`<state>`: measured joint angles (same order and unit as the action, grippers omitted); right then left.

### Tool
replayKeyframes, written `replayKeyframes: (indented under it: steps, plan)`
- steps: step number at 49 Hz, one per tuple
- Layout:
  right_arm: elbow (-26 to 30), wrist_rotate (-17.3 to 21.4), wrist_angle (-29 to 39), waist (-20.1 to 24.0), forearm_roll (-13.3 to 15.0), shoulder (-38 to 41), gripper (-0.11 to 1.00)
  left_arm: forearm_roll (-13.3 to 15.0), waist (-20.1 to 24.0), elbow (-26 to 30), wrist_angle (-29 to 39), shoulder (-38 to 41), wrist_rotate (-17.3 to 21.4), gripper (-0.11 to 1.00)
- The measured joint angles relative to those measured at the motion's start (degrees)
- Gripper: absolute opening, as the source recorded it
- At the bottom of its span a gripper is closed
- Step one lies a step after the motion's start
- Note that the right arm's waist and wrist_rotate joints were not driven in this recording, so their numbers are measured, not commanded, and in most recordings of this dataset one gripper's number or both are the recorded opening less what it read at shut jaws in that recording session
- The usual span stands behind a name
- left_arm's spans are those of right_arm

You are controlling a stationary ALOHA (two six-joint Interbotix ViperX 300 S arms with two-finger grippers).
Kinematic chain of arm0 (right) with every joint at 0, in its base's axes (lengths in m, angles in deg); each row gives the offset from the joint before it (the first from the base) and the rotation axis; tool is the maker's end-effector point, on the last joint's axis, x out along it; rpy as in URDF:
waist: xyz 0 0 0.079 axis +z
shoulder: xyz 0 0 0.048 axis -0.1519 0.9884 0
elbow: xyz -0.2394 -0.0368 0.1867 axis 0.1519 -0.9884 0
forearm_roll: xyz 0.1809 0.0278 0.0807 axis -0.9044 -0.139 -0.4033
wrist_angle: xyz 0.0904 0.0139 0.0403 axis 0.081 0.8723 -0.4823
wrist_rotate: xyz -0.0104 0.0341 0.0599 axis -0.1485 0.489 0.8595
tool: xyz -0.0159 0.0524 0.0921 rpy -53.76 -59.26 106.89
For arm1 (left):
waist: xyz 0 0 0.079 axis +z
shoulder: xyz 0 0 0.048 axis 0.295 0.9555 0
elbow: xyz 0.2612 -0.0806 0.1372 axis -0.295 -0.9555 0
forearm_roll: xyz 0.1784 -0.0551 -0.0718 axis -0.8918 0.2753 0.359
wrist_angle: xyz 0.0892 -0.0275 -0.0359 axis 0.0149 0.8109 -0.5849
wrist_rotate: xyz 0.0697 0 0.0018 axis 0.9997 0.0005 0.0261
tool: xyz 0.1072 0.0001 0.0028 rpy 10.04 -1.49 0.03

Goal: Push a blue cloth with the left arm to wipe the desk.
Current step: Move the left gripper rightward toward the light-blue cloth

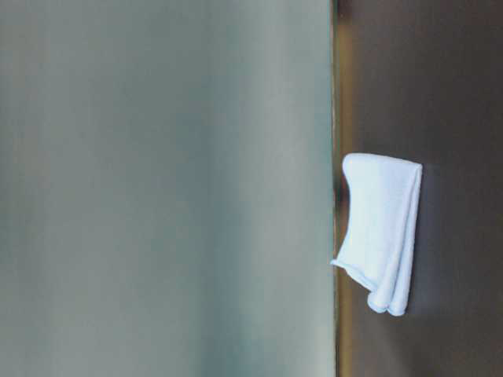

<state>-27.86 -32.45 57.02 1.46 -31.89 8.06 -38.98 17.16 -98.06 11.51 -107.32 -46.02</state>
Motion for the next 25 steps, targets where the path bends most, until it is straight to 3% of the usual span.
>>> replayKeyframes:
  steps: [4,10,18,25]
  plan:
    - [0.0,0.1,0.1,0.0,0.0,0.3,0.0,-0.8,0.1,0.0,1.2,0.5,-1.3,0.0]
    - [0.0,0.0,1.6,0.0,0.0,1.2,0.0,-1.8,0.1,0.1,3.4,3.3,-5.2,0.0]
    - [0.0,0.1,2.2,0.0,0.0,2.6,0.0,-2.0,1.5,2.2,3.4,6.8,-5.4,0.0]
    - [0.0,0.1,2.6,-0.1,0.0,2.9,0.0,-2.0,6.1,4.5,3.3,12.7,-5.4,0.0]
